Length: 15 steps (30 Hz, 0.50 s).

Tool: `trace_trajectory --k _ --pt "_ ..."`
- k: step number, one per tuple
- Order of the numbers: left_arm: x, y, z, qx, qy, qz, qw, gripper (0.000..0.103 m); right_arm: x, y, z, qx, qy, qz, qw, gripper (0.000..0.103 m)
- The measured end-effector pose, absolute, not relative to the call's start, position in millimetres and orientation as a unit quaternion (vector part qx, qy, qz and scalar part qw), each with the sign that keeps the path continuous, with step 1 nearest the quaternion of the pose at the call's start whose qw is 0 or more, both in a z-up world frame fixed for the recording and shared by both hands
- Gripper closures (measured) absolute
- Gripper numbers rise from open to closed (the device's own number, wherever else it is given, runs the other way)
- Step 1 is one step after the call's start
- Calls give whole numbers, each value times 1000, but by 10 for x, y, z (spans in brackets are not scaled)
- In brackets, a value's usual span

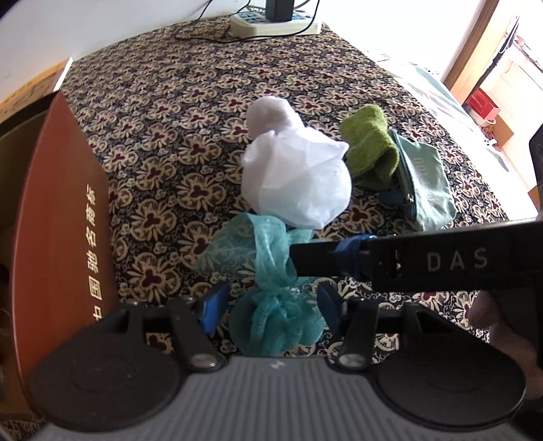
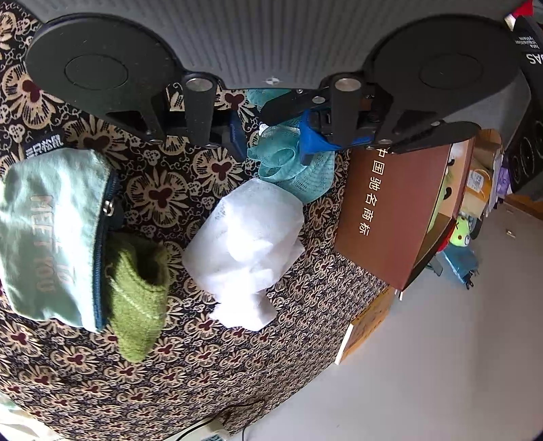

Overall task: Organize soft objects
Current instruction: 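Close the left gripper on the teal mesh pouf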

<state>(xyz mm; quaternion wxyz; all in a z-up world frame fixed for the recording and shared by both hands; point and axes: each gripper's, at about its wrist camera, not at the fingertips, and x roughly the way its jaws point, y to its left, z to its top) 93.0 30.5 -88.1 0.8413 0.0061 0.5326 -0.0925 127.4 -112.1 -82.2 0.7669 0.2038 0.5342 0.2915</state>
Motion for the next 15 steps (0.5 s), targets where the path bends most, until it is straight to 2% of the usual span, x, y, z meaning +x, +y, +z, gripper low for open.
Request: trace_trajectory --k 3,5,15 --pt "953 311 -894 5 535 -91 840 48 1303 -1085 -858 199 544 283 765 84" --pt "964 303 -898 4 536 -95 839 58 1323 -1087 -878 206 546 281 762 84" --pt "993 314 -962 3 544 -96 833 58 1367 -1075 -965 221 553 278 754 84"
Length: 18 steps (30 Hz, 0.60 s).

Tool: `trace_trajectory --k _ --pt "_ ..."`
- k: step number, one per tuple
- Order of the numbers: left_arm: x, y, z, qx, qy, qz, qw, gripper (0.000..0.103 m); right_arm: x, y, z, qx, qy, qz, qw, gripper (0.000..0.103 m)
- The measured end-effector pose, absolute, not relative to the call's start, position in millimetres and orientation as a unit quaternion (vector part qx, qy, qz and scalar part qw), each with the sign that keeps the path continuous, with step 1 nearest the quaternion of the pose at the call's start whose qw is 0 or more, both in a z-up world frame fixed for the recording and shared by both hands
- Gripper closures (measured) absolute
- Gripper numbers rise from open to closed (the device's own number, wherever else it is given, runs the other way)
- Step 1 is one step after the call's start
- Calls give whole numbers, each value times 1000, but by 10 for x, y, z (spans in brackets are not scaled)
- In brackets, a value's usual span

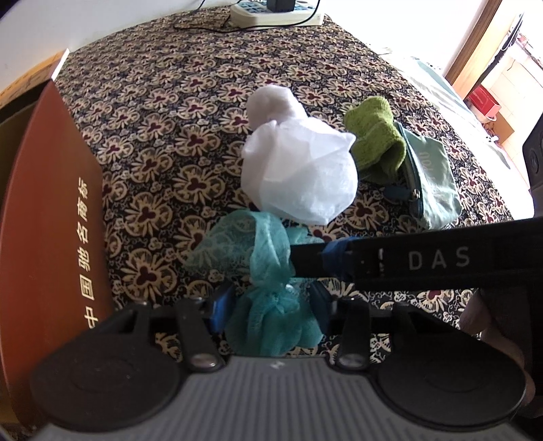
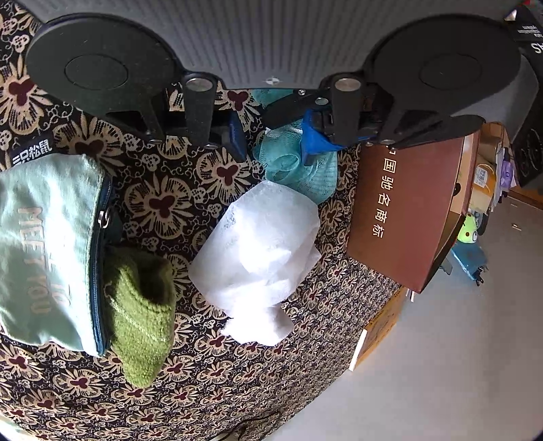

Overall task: Organize soft objects
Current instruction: 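Close the left gripper on the teal mesh pouf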

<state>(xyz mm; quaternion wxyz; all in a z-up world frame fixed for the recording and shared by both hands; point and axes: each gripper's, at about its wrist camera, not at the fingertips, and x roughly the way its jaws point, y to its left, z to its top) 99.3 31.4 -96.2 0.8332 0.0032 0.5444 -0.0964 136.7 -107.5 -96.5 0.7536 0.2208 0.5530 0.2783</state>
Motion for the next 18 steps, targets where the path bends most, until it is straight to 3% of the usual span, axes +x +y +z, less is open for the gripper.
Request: trace_trajectory --k 8,18 --pt "999 296 -995 9 546 -100 831 53 1378 -1063 -969 220 549 289 753 84" --pt "973 272 -1008 16 535 -97 839 56 1376 -991 -981 218 544 302 752 87"
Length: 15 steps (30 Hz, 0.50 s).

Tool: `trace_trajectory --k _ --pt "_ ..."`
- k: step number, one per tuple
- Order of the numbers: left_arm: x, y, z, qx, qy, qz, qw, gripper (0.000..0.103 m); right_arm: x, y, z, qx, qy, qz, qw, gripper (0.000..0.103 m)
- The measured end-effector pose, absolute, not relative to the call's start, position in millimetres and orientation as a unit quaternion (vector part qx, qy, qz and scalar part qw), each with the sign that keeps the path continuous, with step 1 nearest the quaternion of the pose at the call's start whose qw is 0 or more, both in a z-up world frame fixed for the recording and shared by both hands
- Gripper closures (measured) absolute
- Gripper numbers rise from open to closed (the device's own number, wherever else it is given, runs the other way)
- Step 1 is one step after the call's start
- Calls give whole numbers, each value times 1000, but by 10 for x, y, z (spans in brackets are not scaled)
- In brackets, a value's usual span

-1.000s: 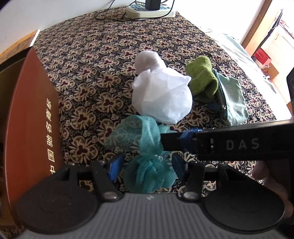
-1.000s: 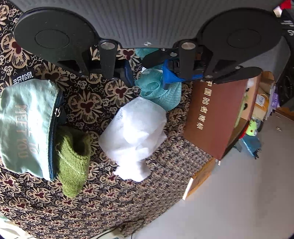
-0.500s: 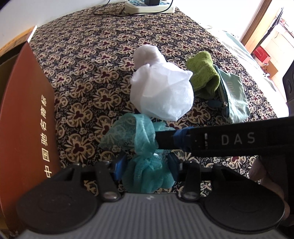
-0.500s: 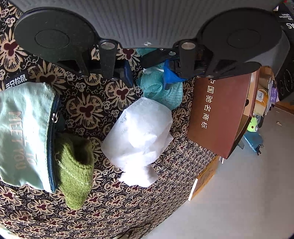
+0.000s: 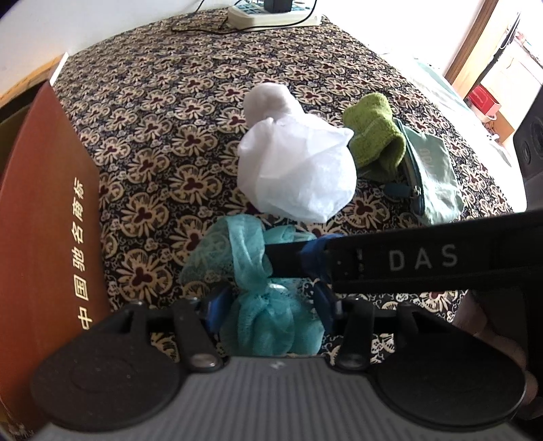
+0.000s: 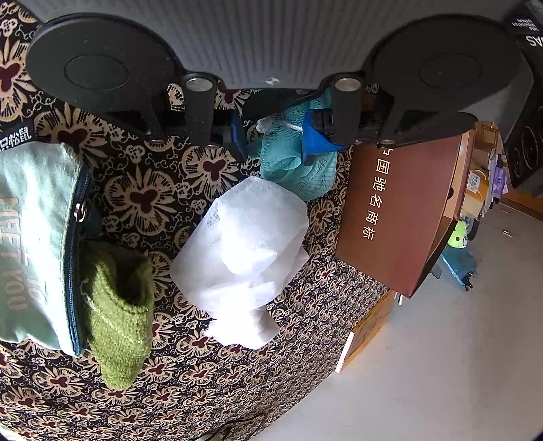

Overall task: Organize soft objects
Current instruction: 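Close the left gripper on the teal mesh pouf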

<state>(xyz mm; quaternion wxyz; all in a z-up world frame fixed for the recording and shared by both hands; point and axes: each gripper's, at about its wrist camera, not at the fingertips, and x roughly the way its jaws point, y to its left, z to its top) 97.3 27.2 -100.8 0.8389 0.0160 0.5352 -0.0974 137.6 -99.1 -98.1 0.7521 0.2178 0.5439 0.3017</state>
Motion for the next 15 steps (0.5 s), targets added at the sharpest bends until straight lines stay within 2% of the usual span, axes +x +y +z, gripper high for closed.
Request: trace_trajectory --k 4,9,15 --pt "946 224 -1012 27 531 -99 841 58 1392 -993 -1004 220 545 311 747 88" --pt "916 254 -997 15 529 -98 843 70 1373 -983 -1012 223 548 315 742 92" --pt "842 260 -957 6 528 -101 843 74 1279 -953 -941 221 541 321 745 93"
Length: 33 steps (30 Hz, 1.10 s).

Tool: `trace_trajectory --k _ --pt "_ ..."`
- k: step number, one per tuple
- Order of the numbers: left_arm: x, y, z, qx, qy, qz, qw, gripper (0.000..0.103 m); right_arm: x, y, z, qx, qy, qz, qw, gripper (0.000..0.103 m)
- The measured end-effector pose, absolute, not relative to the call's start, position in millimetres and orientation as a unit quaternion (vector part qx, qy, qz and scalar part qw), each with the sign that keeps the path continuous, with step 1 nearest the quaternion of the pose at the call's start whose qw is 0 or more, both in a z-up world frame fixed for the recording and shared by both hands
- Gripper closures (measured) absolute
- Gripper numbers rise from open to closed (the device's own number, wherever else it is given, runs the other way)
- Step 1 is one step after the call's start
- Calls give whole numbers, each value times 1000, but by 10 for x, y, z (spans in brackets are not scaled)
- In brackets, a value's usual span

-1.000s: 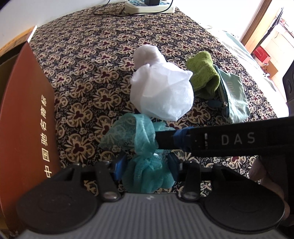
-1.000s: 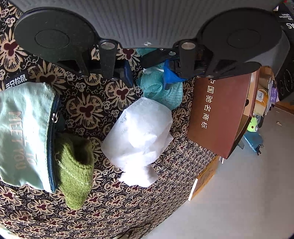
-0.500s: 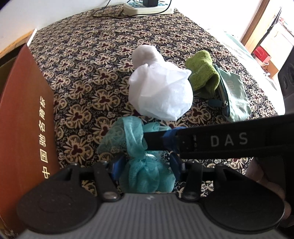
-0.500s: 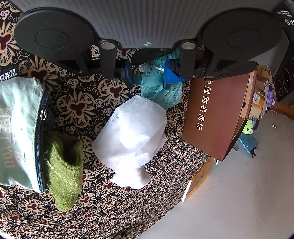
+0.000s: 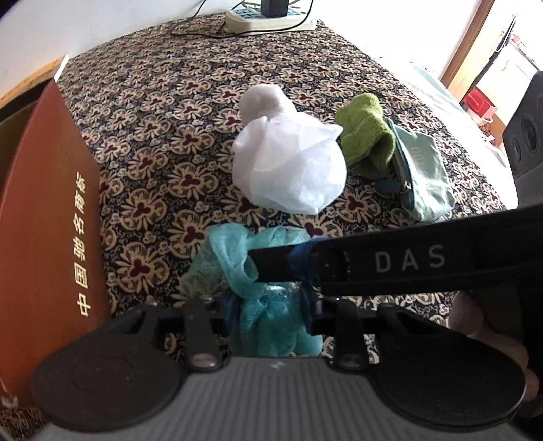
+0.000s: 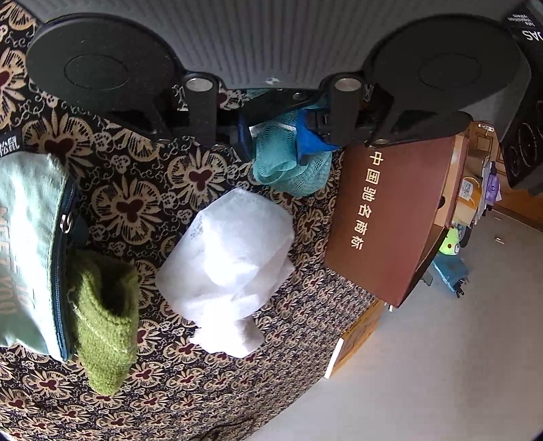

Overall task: Organize soft objects
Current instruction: 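Close the left gripper on the teal mesh pouf, then carry the teal mesh pouf into the cardboard box and open the left gripper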

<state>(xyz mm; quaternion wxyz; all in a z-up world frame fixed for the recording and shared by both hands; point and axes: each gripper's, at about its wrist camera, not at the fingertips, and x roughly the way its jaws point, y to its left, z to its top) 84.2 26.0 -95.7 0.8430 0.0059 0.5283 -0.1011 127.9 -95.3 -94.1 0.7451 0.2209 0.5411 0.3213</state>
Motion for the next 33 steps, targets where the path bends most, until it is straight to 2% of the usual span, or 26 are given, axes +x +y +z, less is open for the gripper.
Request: trace_trajectory --k 11,22,33 --pt "631 348 -665 -34 511 -129 849 74 1111 -1057 -737 235 512 335 756 93" --pt "367 364 -309 -19 483 -168 859 75 887 -1136 -536 270 495 332 756 93" --pt "139 849 319 -16 409 -199 890 75 735 -750 -12 299 425 343 782 93"
